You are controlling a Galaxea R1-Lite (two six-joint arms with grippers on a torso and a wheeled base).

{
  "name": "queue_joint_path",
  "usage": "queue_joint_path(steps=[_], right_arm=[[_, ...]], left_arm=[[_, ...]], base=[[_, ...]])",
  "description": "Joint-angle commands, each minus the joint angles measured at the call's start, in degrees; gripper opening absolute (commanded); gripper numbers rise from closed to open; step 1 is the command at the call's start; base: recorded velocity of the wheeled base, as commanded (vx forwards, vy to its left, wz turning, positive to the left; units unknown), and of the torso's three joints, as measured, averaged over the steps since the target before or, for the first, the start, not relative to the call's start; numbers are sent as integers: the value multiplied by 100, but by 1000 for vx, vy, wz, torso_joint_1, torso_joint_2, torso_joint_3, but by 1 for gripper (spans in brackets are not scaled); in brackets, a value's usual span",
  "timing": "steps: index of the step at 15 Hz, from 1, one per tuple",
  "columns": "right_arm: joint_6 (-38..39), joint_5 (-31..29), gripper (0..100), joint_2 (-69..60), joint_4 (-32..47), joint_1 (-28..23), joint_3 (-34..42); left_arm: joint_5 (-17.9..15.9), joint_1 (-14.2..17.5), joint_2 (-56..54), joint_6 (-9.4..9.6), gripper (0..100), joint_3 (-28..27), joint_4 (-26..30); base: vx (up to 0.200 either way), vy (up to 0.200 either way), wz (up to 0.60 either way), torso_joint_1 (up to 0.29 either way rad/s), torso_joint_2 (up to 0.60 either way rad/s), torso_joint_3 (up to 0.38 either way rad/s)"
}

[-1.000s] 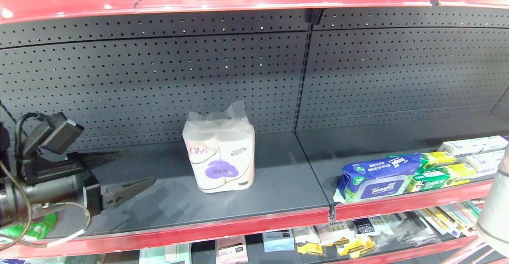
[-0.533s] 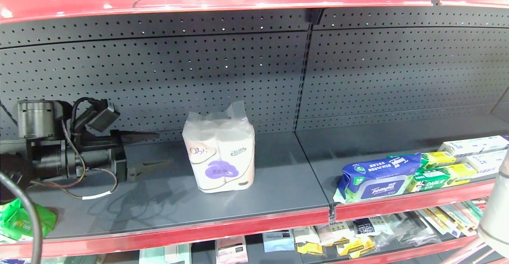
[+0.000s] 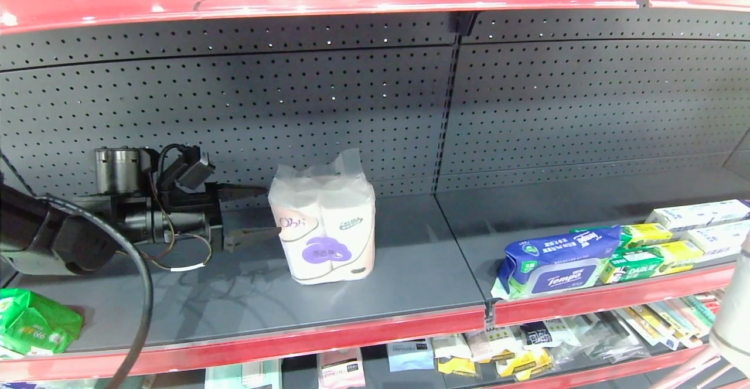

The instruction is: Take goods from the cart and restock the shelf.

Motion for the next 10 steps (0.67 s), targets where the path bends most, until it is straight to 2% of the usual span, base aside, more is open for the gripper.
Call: queue_joint_path(steps=[1,6,10], right_arm=[[-2,1,0,55,-2,-8,-5],[-2,1,0,81,-11,-8,21],[-2,1,0,81,-2,-8,21]], left_arm=[[-68,-79,146,-63,100,8,-28],[-59,-352,383,-72,100,-168,-124],[-6,-492,761,-248,100,-440,-625]], base=[[0,0,0,0,0,0],[0,0,0,0,0,0],[0,0,0,0,0,0]])
